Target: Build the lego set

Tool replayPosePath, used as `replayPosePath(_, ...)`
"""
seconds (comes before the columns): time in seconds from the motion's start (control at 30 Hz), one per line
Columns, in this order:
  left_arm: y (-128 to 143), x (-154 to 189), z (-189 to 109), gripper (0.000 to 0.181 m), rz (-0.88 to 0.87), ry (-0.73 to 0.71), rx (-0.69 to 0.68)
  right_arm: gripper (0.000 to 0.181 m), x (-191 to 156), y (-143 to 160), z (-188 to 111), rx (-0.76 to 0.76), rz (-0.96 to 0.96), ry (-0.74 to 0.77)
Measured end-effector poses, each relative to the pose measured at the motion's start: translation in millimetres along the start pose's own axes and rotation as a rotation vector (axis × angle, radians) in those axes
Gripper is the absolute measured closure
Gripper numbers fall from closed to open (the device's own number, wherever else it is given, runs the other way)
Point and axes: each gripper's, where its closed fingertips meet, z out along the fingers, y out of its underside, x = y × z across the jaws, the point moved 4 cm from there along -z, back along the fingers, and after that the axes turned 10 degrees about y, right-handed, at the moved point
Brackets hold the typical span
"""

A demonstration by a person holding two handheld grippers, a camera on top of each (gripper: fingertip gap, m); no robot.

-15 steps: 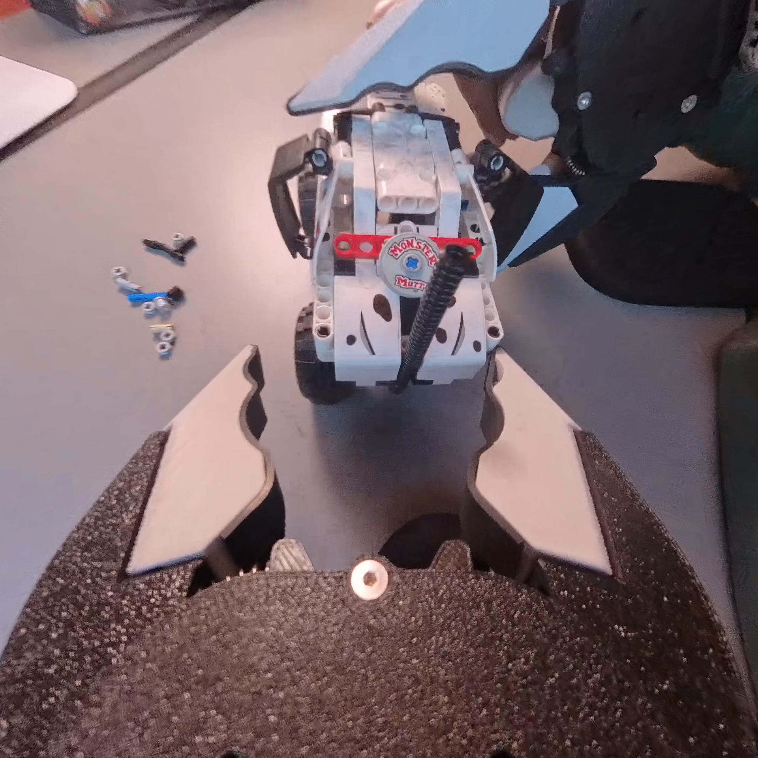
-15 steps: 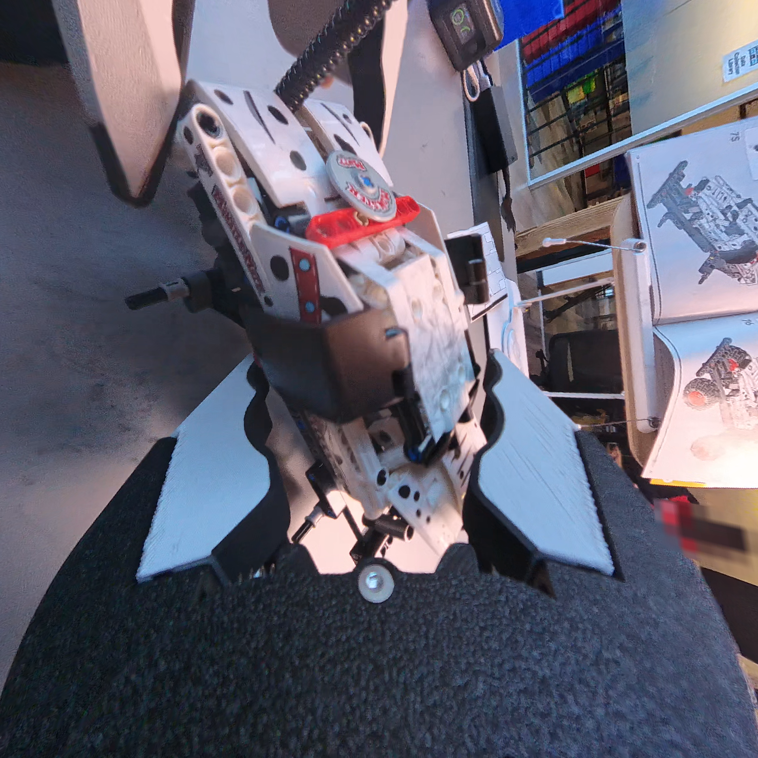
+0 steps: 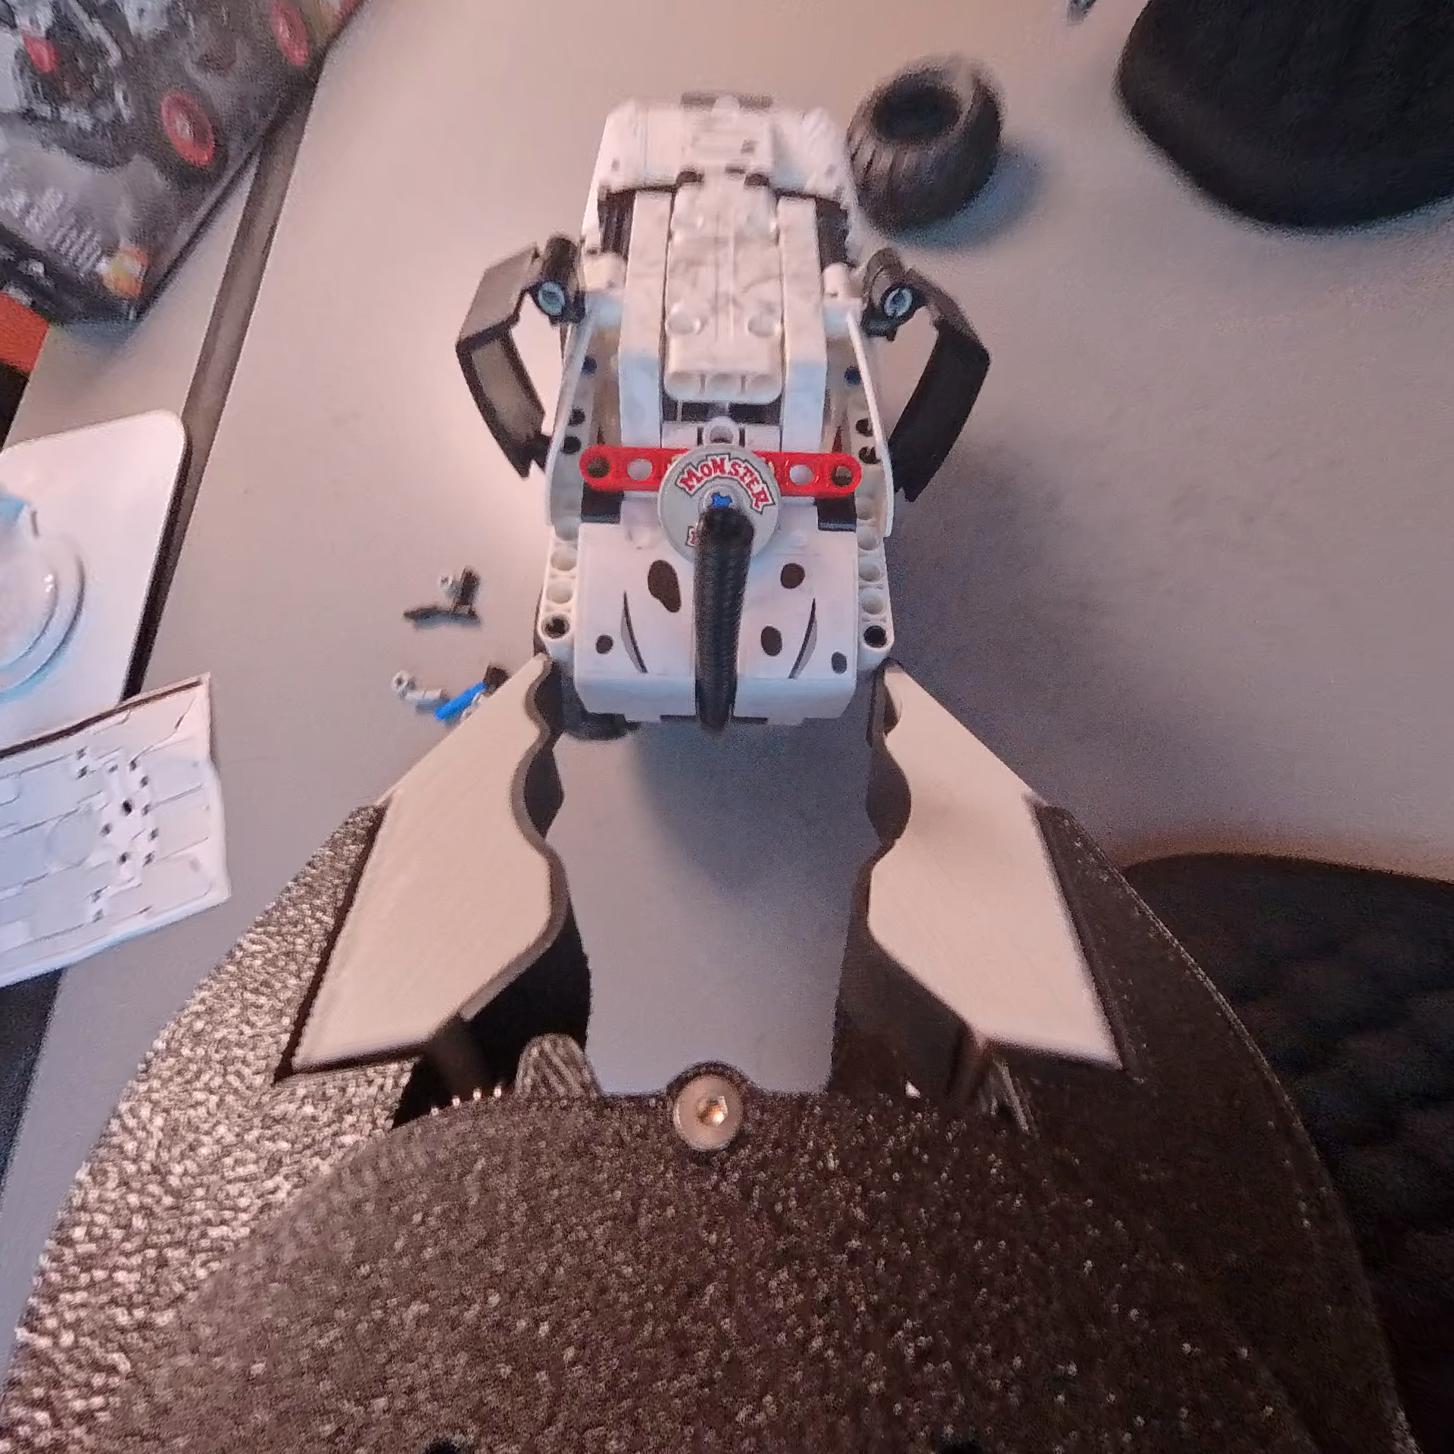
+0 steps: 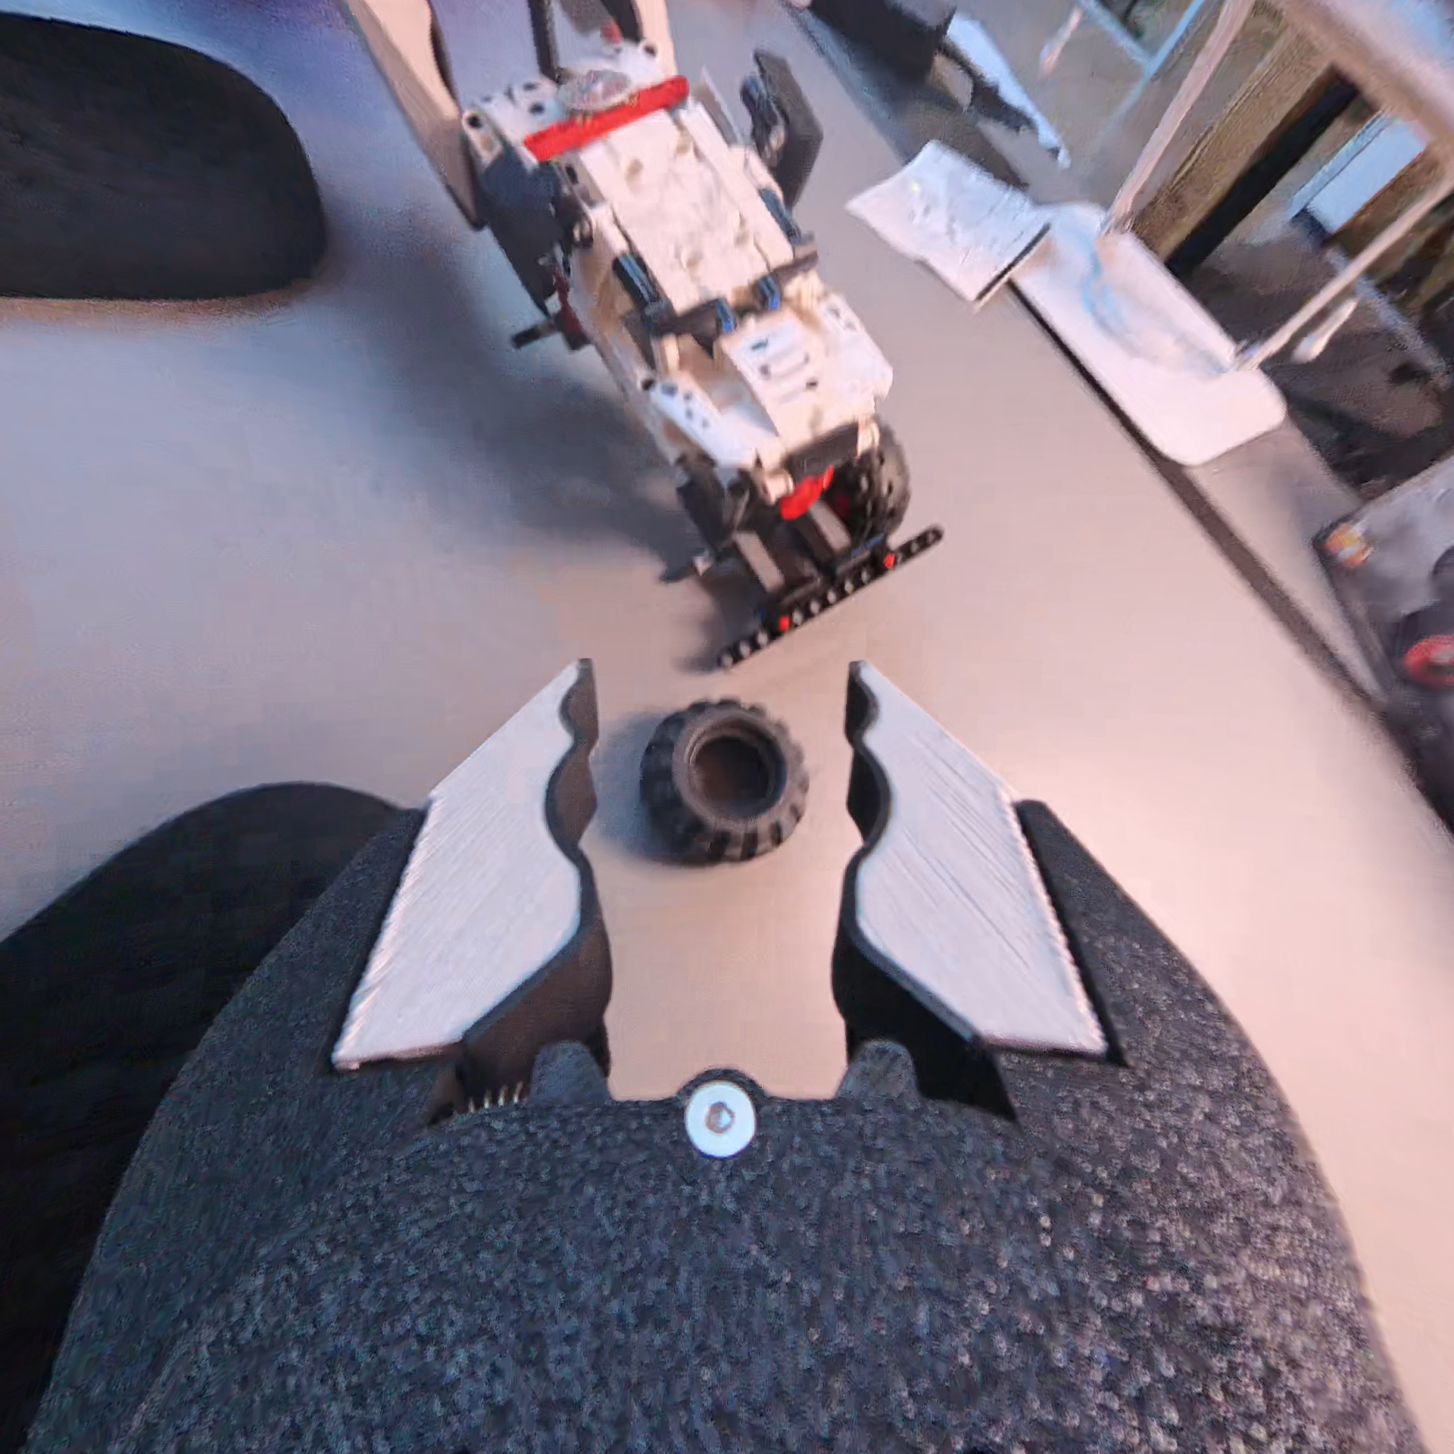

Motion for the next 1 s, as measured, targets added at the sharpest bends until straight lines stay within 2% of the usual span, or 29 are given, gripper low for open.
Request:
replayPosePath(0.03, 10, -4, 2, 0.111, -0.004, -0.035, -0.073, 0.123, 0, 12, -3, -0.017, 0.04, -0.017)
replayPosePath(0.07, 14, -5, 3, 0.11, -0.035, -0.048, -0.068, 0.123, -1, 21, -5, -0.038, 0.083, -0.035)
replayPosePath(0.13, 11, 1, 1, 0.111, -0.136, -0.022, 0.045, 0.121, -1, 32, -4, -0.066, 0.149, -0.051)
replayPosePath(0.3, 8, 19, -30, 0.101, -0.325, -0.11, 0.33, 0.102, 2, 37, 11, -0.146, 0.197, -0.035)
replayPosePath(0.4, -1, 45, -52, 0.101, -0.341, -0.131, 0.458, 0.097, 0, 42, 31, -0.223, 0.204, -0.034)
replayPosePath(0.43, -6, 54, -61, 0.103, -0.319, -0.162, 0.494, 0.101, -1, 45, 36, -0.25, 0.187, -0.03)
replayPosePath(0.47, -11, 62, -71, 0.104, -0.301, -0.198, 0.533, 0.116, -2, 50, 40, -0.29, 0.157, -0.029)
replayPosePath(0.53, -18, 76, -88, 0.105, -0.289, -0.262, 0.618, 0.121, -3, 43, 37, -0.255, 0.165, -0.057)
replayPosePath(0.57, -20, 82, -96, 0.105, -0.294, -0.286, 0.661, 0.121, -2, 33, 31, -0.191, 0.155, -0.063)
replayPosePath(0.6, -21, 87, -102, 0.108, -0.304, -0.308, 0.697, 0.121, -5, 14, 19, -0.065, 0.158, -0.104)
replayPosePath(0.67, -18, 96, -110, 0.114, -0.328, -0.331, 0.761, 0.121, -16, -33, -18, 0.257, 0.2, -0.208)
replayPosePath(0.73, -16, 103, -114, 0.119, -0.35, -0.333, 0.828, 0.121, -22, -76, -59, 0.539, 0.328, -0.321)
replayPosePath(0.8, -15, 106, -114, 0.124, -0.352, -0.334, 0.874, 0.121, -28, -104, -96, 0.768, 0.479, -0.483)
replayPosePath(0.9, -12, 105, -113, 0.126, -0.341, -0.396, 0.887, 0.121, -31, -124, -122, 0.985, 0.682, -0.667)
replayPosePath(1.0, -11, 109, -117, 0.126, -0.345, -0.429, 0.901, 0.122, -34, -132, -118, 1.051, 0.809, -0.786)
